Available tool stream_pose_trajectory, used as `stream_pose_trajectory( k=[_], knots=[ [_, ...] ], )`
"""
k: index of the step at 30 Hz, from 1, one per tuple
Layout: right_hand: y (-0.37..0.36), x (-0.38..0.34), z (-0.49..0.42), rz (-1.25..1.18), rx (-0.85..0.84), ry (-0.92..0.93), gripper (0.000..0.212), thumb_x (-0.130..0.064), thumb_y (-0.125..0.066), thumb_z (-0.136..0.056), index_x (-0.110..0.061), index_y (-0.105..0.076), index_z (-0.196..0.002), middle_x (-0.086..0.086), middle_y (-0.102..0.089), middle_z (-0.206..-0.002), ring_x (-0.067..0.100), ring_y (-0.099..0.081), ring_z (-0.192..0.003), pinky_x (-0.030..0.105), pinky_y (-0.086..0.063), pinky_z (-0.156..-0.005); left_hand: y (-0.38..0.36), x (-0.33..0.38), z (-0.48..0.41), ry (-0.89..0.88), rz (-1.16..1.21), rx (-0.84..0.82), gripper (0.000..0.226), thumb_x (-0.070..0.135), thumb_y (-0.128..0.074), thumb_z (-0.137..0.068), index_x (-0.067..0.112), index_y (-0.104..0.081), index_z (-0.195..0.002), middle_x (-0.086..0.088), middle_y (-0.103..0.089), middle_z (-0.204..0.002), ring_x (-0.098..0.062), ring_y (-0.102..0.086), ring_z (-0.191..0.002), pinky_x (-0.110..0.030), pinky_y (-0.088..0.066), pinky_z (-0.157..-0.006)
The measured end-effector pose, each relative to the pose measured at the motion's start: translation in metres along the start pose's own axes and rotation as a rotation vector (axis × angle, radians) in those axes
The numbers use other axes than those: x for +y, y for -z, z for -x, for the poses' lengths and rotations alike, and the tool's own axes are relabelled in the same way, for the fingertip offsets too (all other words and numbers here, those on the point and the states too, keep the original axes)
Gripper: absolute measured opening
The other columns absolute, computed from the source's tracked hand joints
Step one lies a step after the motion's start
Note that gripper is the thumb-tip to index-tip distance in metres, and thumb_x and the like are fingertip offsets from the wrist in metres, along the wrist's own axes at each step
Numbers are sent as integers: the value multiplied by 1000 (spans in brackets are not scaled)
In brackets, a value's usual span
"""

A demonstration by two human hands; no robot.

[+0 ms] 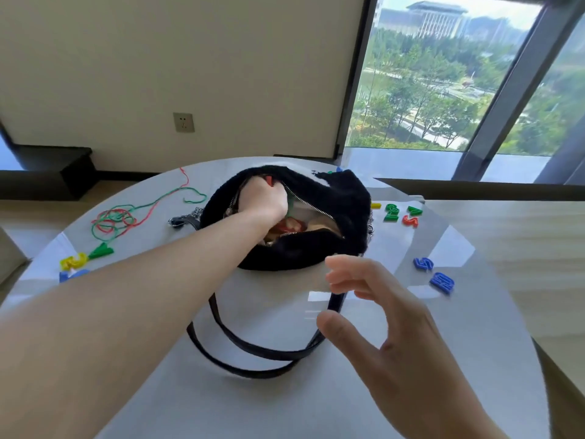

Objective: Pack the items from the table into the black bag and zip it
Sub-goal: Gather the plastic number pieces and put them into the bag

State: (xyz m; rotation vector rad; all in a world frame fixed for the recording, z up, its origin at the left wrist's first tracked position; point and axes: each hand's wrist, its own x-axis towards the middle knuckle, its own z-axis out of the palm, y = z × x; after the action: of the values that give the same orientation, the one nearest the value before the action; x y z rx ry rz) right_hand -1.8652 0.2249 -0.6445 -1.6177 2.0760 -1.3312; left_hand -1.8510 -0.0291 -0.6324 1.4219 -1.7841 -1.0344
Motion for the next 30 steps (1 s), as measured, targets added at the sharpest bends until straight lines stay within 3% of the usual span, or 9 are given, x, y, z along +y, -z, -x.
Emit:
stream_pose_trajectory(
  k=[3,5,9,14,18,20,23,27,30],
  knots=[
    [-6,1,0,21,-55,-4,45,-56,-55,-78,-49,-52,-122,-25,-60,-116,-3,-56,-117,11,-41,-91,5,-12,-1,-390,-388,-32,27,29,-52,-96,7,-66,-95,-14,-70,-102,-34,-65,-97,-35,-50,-79],
    [-7,2,0,37,-74,-2,43,-56,-54,-77,-48,-54,-120,-25,-60,-116,-2,-56,-117,6,-39,-92,6,-15,1,-437,-550,-111,27,33,-55,-94,10,-66,-103,-11,-70,-106,-31,-65,-97,-36,-52,-82],
    [-5,6,-4,59,-83,-2,40,-55,-56,-78,-46,-58,-116,-24,-61,-113,-2,-56,-117,7,-40,-90,13,-15,8,-456,-808,-158,29,44,-55,-93,15,-55,-99,-12,-64,-110,-33,-62,-102,-36,-49,-81],
    [-8,13,-6,86,-134,-20,31,-47,-64,-85,-45,-58,-115,-27,-59,-111,-4,-55,-115,6,-39,-90,32,-26,35,-533,-910,-241,48,47,-43,-98,11,-43,-129,-14,-48,-128,-33,-46,-121,-42,-40,-101],
    [-16,24,-8,75,-193,-26,39,-48,-65,-77,-44,-59,-115,-25,-58,-113,-3,-58,-112,8,-40,-91,46,-29,61,-860,-834,-79,44,49,-43,-94,17,-50,-123,-3,-53,-116,-22,-49,-109,-28,-40,-79],
    [-19,26,-13,34,-218,-41,37,-38,-73,-79,-42,-61,-113,-24,-59,-112,-2,-61,-108,11,-43,-90,50,-21,71,-963,-743,-59,39,50,-43,-92,20,-55,-113,2,-56,-106,-18,-51,-100,-26,-39,-74],
    [-27,24,-19,-83,-222,-134,36,-15,-79,-81,-35,-67,-108,-19,-65,-105,3,-68,-100,17,-48,-89,50,-17,82,-950,-569,-167,34,47,-42,-94,21,-59,-109,6,-58,-100,-13,-51,-95,-26,-45,-77],
    [-28,0,-31,-269,-259,-351,22,-4,-72,-84,-21,-70,-100,-2,-71,-91,14,-72,-88,40,-56,-88,64,-12,92,-725,-390,-370,33,41,-43,-95,20,-63,-109,8,-60,-101,-8,-52,-97,-28,-47,-84],
    [-14,-32,-34,-328,-285,-499,19,-3,-69,-87,-19,-69,-98,0,-70,-92,18,-71,-85,43,-58,-84,87,-6,105,-524,-317,-464,25,36,-46,-95,20,-64,-101,8,-58,-96,-7,-53,-94,-29,-46,-85]
  ],
)
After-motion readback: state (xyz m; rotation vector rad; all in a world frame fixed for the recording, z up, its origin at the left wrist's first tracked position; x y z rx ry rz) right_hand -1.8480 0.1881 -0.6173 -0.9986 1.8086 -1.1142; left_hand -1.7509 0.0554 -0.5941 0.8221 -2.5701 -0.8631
